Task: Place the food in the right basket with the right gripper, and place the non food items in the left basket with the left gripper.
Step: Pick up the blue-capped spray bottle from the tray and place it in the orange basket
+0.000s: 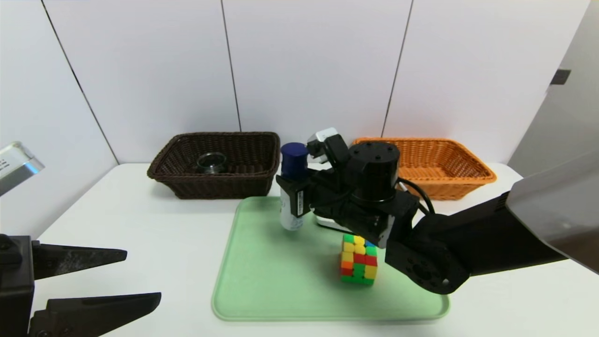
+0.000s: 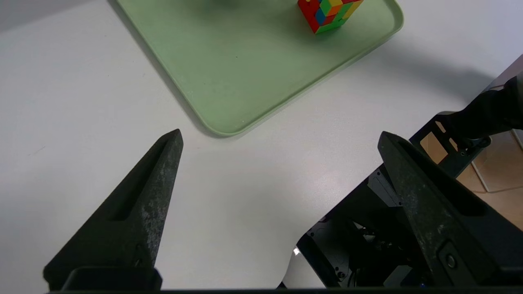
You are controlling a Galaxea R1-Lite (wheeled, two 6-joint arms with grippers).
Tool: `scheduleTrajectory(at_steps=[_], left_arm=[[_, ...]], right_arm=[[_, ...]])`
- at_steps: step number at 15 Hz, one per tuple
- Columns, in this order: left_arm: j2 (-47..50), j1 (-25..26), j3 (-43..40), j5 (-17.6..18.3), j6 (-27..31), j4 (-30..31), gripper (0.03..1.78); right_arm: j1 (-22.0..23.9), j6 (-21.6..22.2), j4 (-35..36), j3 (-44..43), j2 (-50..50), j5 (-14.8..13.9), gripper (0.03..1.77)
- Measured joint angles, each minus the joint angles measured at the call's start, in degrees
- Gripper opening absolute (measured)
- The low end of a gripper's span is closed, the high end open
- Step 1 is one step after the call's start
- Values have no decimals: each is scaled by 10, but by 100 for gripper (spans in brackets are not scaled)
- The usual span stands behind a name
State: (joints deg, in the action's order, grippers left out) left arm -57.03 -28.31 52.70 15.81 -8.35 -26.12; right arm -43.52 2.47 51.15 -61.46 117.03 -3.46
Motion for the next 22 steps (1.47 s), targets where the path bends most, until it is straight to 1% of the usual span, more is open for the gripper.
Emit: scheduleTrajectory(at_steps=[5, 8, 11, 15, 17, 19, 22], left_arm=[[1, 0, 2, 0, 1, 0, 169], [2, 0, 5, -1, 1, 0, 169], [2, 4, 6, -2, 1, 7, 169], [2, 7, 6, -1, 1, 20, 169], [0, 7, 6, -1, 1, 25, 169], [0, 6, 6, 0, 1, 25, 169], [-1, 6, 7, 0, 1, 25, 169]], right_arm=[[1, -2, -6, -2, -28, 0, 76], [4, -3, -42, -5, -57, -1, 76], [20, -10, -91, -24, -91, -1, 75], [67, -24, -178, -71, -136, -2, 75], [101, -29, -210, -101, -153, -2, 75], [141, -30, -230, -129, -165, -2, 75], [198, -39, -234, -147, -172, -2, 75]])
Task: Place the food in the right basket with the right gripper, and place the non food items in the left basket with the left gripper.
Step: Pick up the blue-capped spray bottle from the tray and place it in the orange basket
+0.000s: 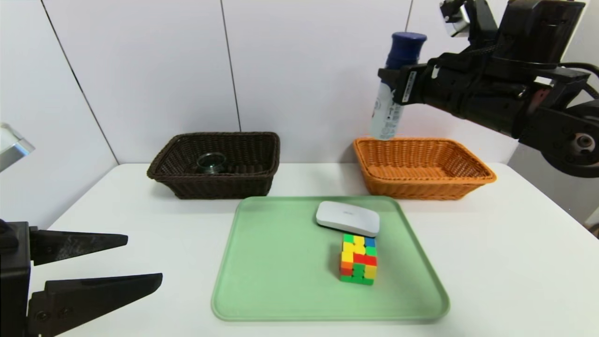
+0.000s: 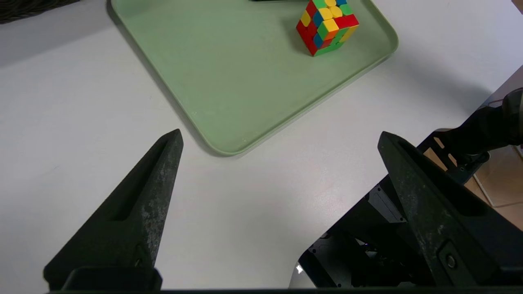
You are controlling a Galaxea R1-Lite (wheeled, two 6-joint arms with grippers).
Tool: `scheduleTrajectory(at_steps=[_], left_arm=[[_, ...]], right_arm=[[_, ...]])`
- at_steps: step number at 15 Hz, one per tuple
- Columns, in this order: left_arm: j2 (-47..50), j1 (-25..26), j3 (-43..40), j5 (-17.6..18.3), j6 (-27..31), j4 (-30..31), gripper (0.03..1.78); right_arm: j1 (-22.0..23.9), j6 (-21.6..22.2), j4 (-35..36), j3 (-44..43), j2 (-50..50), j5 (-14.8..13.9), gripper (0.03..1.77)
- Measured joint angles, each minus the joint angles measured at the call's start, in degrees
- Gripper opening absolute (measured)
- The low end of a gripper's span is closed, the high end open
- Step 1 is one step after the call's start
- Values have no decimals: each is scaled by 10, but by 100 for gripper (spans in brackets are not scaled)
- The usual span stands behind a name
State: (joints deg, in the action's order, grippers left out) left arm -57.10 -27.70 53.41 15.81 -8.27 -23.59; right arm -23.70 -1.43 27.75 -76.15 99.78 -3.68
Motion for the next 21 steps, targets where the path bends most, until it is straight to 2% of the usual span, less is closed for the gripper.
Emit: scheduleTrajectory(at_steps=[6, 10, 17, 19, 21], left_arm=[[-1, 1, 1, 0, 0, 0, 169], [-7, 1, 1, 0, 0, 2, 169], [-17, 1, 0, 0, 0, 13, 169], [-20, 1, -1, 0, 0, 13, 169], [-22, 2, -1, 0, 0, 13, 169]], right_arm=[[98, -1, 6, 7, 26, 1, 75], [145, 1, 9, 30, 54, 1, 75], [184, 0, 84, 34, 126, -2, 75], [185, -3, 93, 34, 141, -16, 75], [186, -5, 131, 29, 162, -36, 75]])
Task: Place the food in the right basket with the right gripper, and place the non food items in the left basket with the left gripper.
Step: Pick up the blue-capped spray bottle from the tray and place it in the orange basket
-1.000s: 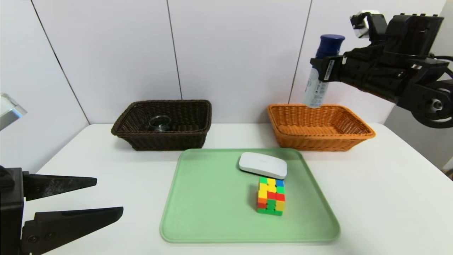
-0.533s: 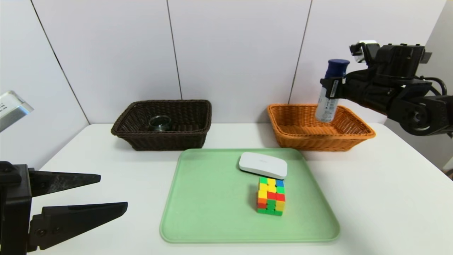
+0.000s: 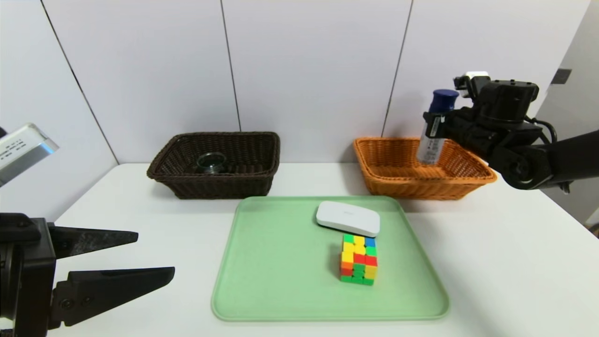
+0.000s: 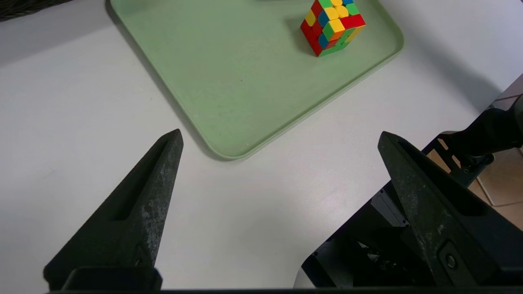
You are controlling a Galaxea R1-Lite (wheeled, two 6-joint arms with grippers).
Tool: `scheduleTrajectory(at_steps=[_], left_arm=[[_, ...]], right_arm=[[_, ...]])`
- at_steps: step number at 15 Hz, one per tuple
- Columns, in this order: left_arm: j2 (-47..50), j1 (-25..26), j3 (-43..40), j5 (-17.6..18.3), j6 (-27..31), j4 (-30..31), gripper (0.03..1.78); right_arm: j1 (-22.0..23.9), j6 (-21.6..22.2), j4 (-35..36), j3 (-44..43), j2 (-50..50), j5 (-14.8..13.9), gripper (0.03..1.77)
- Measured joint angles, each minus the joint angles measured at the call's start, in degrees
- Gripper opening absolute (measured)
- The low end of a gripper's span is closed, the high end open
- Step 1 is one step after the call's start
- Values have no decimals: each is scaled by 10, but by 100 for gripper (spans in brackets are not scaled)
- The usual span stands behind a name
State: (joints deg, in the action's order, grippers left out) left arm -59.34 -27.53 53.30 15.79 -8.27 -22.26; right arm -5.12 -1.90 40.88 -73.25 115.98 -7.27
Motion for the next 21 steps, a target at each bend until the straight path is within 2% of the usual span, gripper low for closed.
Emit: scheduleTrajectory(at_steps=[2, 12, 16, 21], left_arm=[[-3, 2, 0, 0, 0, -1, 169], [-7, 6, -4, 0, 0, -2, 169], [-7, 7, -5, 0, 0, -2, 169], [-7, 7, -4, 0, 0, -1, 169]], right_arm=[[0, 1, 24, -2, 19, -4, 75], [-9, 4, 27, -3, 59, 2, 75], [-9, 5, 28, -3, 64, 3, 112], [-7, 6, 18, 5, 53, 8, 140]])
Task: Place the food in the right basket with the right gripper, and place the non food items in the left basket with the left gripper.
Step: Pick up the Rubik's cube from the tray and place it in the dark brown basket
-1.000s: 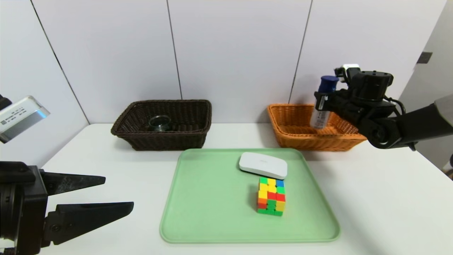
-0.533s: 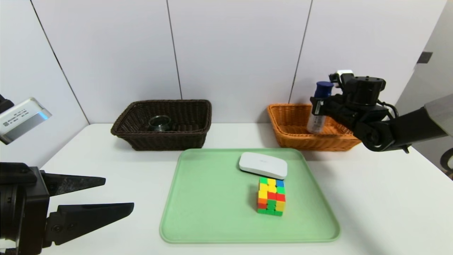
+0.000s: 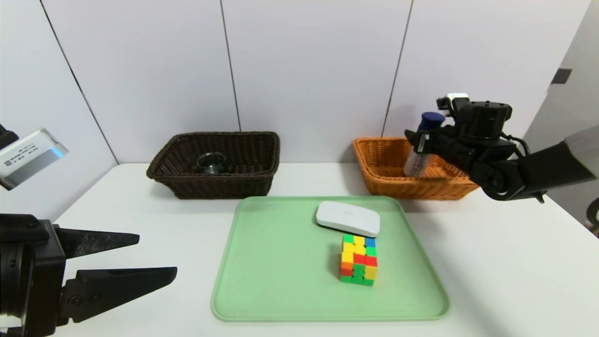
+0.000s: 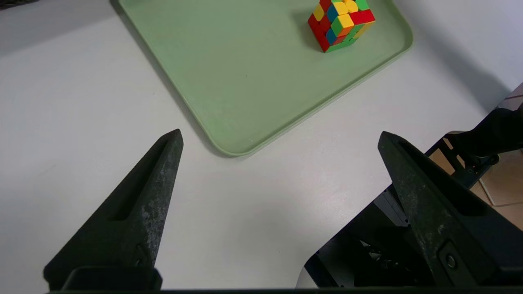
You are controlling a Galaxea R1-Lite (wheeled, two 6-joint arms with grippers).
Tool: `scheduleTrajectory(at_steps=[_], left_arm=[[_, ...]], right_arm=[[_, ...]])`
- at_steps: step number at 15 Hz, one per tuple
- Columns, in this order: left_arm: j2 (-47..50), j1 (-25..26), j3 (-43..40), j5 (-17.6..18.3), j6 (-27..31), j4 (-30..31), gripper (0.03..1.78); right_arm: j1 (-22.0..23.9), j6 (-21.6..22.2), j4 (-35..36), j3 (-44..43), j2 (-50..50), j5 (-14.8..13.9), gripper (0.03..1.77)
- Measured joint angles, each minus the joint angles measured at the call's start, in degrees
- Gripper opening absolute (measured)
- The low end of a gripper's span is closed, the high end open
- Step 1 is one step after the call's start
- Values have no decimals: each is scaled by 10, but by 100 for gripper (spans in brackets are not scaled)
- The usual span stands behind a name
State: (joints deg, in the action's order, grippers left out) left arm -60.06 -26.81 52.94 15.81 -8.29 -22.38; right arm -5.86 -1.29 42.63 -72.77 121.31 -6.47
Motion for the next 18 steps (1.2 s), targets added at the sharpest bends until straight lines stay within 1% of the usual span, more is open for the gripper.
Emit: scheduleTrajectory(at_steps=[2, 4, 5, 9, 12, 14, 16, 18], left_arm=[[0, 0, 1, -1, 0, 0, 169], [1, 0, 1, -1, 0, 0, 169], [2, 0, 1, -1, 0, 0, 169], [5, 0, 1, -13, 0, 3, 169], [7, 0, 3, -15, -1, 10, 169], [8, 0, 4, -26, -1, 19, 169], [6, 0, 4, -38, -1, 28, 169], [0, 0, 5, -40, 0, 34, 169]], right_arm=[[0, 0, -20, 10, -20, 12, 147], [3, 1, -56, 20, -50, 30, 152], [4, 1, -78, 23, -67, 33, 154], [7, 1, -195, 28, -153, 41, 161], [7, 3, -297, 26, -232, 65, 164], [7, 4, -373, 26, -285, 83, 166], [7, 5, -426, 23, -331, 87, 167], [7, 6, -488, 10, -373, 89, 168]])
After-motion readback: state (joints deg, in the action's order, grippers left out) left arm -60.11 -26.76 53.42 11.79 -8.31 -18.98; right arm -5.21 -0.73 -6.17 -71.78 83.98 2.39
